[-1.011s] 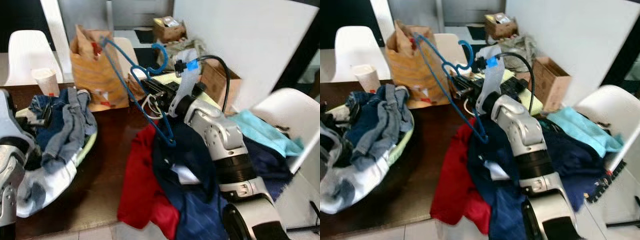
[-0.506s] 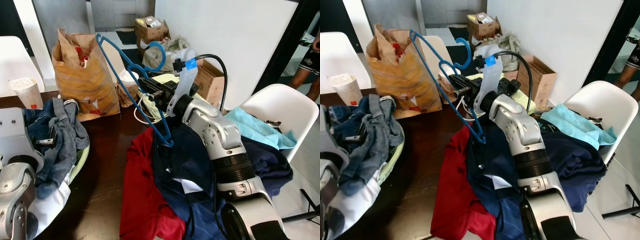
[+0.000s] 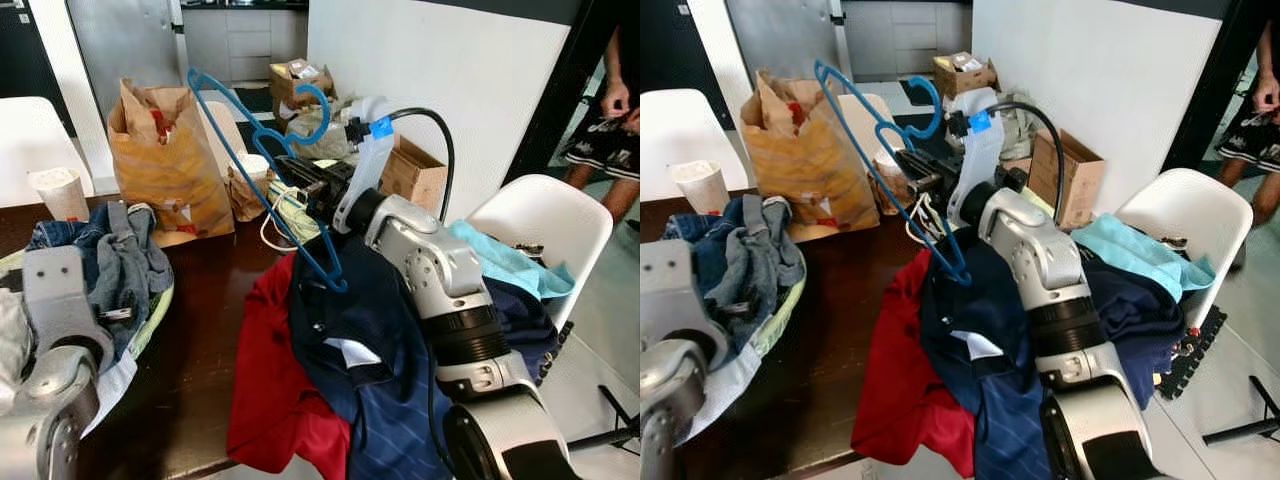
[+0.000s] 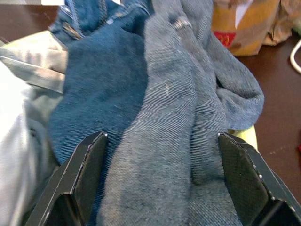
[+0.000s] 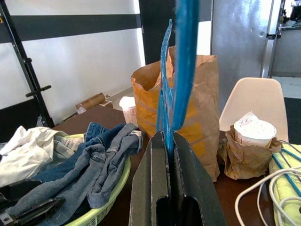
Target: Hang hanger
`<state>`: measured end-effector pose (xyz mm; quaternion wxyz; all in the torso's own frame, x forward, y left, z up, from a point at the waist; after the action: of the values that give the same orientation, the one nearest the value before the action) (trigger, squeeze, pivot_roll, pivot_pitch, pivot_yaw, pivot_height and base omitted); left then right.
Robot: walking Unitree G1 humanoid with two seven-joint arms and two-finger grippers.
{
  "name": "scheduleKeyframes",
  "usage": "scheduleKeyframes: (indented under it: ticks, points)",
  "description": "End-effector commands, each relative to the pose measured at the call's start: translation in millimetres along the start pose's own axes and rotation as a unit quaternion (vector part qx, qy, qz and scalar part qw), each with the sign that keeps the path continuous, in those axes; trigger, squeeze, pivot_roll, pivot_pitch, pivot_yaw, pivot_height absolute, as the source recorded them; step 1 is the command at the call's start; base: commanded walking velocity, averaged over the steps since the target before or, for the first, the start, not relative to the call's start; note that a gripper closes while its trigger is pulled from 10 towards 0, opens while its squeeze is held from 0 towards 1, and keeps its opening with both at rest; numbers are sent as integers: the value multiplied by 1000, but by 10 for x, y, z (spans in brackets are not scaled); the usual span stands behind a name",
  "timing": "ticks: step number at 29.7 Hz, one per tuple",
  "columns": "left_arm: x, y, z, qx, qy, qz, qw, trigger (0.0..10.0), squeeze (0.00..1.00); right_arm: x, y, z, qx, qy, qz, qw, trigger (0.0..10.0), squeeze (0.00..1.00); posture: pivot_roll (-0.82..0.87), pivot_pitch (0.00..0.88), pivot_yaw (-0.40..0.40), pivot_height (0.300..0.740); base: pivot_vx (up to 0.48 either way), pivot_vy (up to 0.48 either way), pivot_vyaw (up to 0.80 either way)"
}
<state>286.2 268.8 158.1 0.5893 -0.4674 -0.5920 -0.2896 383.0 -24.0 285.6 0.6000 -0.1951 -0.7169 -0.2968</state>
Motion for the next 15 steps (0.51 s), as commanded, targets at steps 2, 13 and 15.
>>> scheduleKeyframes:
  ticks: [2,13,15]
  points:
    - [-181,26,-30,-8,17,43,999,8706,0,35,5,-16,-1,1,-1,1000,10000,0,62,31,-53,740,0,0,0]
    - [7,-22,-120,-43,26,7,999,0,0,38,14,31,9,7,-5,1000,10000,0,70,33,-53,740,0,0,0]
    - [81,-16,-116,-45,35,-8,998,0,0,35,17,43,12,9,-6,1000,10000,0,73,31,-51,740,0,0,0]
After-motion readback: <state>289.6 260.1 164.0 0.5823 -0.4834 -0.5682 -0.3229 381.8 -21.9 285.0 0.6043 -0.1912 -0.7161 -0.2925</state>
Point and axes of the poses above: a point about 5 cm out from each wrist's last joint towards the gripper, its own y axis pointing out of the wrist towards the gripper, its own x axis along the axis of the wrist's last joint, z = x × y, the point moved 4 cm from there along y, pointing out of the wrist towards the gripper, and after that the axes turned 11 degrees about -y, right-handed, at the moved point
